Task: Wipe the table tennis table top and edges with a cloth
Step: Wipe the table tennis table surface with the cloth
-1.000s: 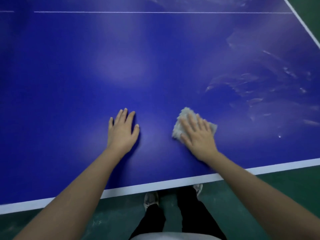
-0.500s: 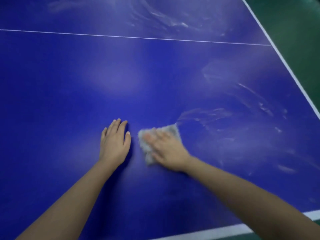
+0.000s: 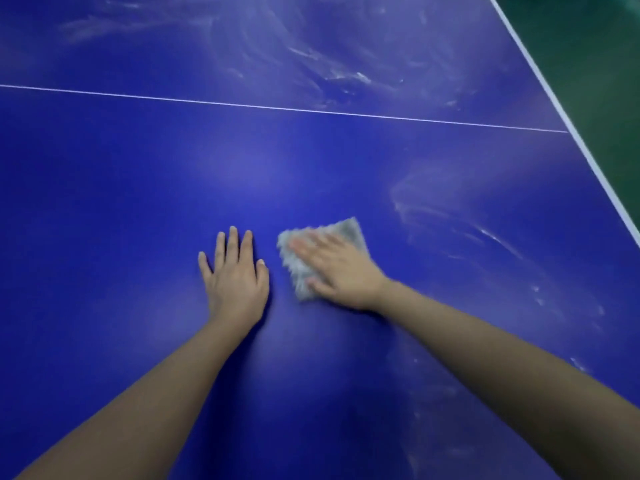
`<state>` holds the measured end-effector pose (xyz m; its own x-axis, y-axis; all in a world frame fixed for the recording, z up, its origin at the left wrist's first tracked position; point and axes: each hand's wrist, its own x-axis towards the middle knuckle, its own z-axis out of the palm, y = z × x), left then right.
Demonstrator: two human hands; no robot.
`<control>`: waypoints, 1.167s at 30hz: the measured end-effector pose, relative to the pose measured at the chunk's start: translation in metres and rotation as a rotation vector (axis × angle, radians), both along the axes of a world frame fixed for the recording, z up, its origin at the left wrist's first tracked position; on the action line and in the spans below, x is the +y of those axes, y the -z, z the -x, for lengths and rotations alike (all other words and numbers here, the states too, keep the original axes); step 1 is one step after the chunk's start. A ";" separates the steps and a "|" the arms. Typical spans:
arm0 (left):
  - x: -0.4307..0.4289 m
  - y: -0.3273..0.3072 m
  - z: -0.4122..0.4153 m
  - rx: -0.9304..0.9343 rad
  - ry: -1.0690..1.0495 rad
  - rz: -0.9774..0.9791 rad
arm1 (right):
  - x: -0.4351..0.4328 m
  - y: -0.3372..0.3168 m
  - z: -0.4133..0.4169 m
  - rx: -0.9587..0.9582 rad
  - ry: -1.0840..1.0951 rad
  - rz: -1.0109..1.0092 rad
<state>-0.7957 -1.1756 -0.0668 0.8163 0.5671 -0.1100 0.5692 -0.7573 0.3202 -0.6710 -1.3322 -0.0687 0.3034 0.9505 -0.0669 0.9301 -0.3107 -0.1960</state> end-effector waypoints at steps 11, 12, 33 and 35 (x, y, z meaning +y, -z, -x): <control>-0.004 0.005 -0.020 0.132 -0.020 -0.141 | 0.073 0.013 -0.071 -0.052 0.271 -0.066; -0.004 0.005 -0.020 0.121 -0.023 -0.144 | 0.081 0.013 -0.070 -0.043 0.166 -0.059; -0.003 0.008 -0.023 0.087 -0.025 -0.158 | -0.057 0.001 -0.038 0.022 0.085 0.007; -0.003 0.009 -0.022 0.085 -0.026 -0.160 | -0.063 -0.003 -0.070 -0.021 0.154 0.012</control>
<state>-0.7733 -1.1783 -0.0754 0.7929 0.6034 -0.0848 0.6089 -0.7795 0.1469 -0.6008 -1.3955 -0.0659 0.4474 0.8916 -0.0704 0.8749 -0.4526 -0.1725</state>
